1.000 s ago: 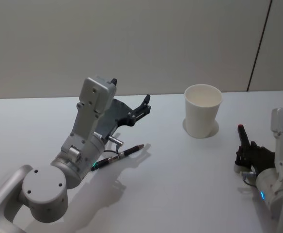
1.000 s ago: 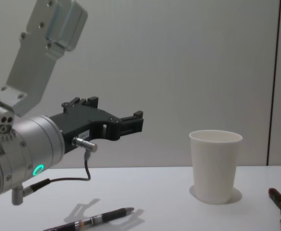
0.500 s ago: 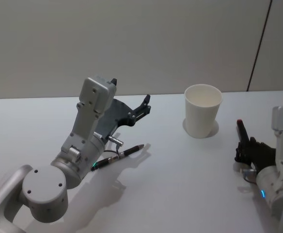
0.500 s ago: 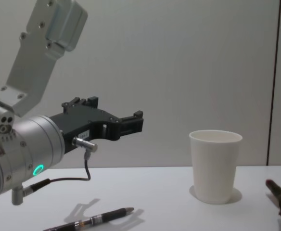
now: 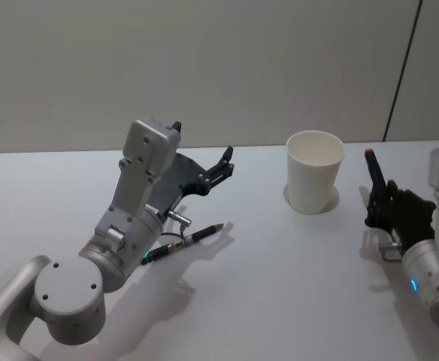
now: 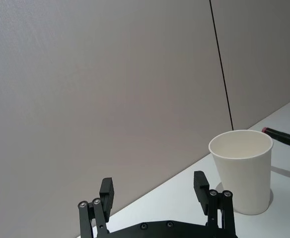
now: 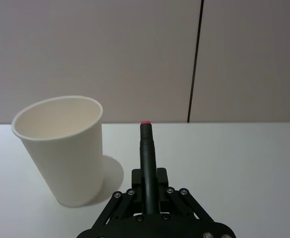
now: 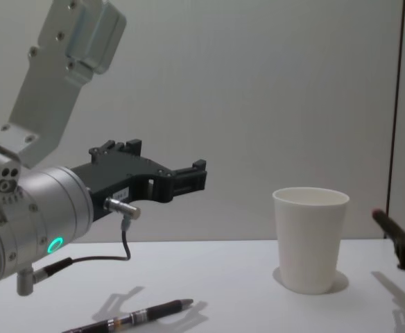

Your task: Place the pen into the pen holder.

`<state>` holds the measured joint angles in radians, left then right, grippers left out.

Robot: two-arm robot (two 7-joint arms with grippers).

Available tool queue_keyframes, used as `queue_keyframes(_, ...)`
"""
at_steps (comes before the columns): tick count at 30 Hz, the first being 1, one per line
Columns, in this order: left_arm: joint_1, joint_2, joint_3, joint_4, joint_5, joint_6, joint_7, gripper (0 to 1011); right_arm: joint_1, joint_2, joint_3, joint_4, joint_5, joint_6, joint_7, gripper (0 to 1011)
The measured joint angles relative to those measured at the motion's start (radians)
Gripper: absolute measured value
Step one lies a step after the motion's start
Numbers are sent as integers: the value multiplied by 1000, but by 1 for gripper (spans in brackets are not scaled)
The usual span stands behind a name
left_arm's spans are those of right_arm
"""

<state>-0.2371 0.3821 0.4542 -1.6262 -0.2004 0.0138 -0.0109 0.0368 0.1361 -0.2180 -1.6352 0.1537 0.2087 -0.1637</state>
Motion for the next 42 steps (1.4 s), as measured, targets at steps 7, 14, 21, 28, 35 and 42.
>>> queue_keyframes(7, 0, 0, 0, 0, 0, 0, 0, 1001, 15, 14, 6, -1, -52, -103, 69, 166)
queue_keyframes(14, 0, 0, 0, 0, 0, 0, 0, 1001, 34, 23, 11, 6, -90, -185, 124, 166)
queue_keyframes(21, 0, 0, 0, 0, 0, 0, 0, 1001, 68, 29, 15, 28, -134, -283, 188, 166)
queue_keyframes(28, 0, 0, 0, 0, 0, 0, 0, 1001, 116, 28, 19, 74, -173, -361, 246, 166)
queue_keyframes(35, 0, 0, 0, 0, 0, 0, 0, 1001, 159, 19, 18, 128, -195, -403, 286, 166)
queue_keyframes(42, 0, 0, 0, 0, 0, 0, 0, 1001, 208, 3, 12, 198, -209, -437, 319, 166)
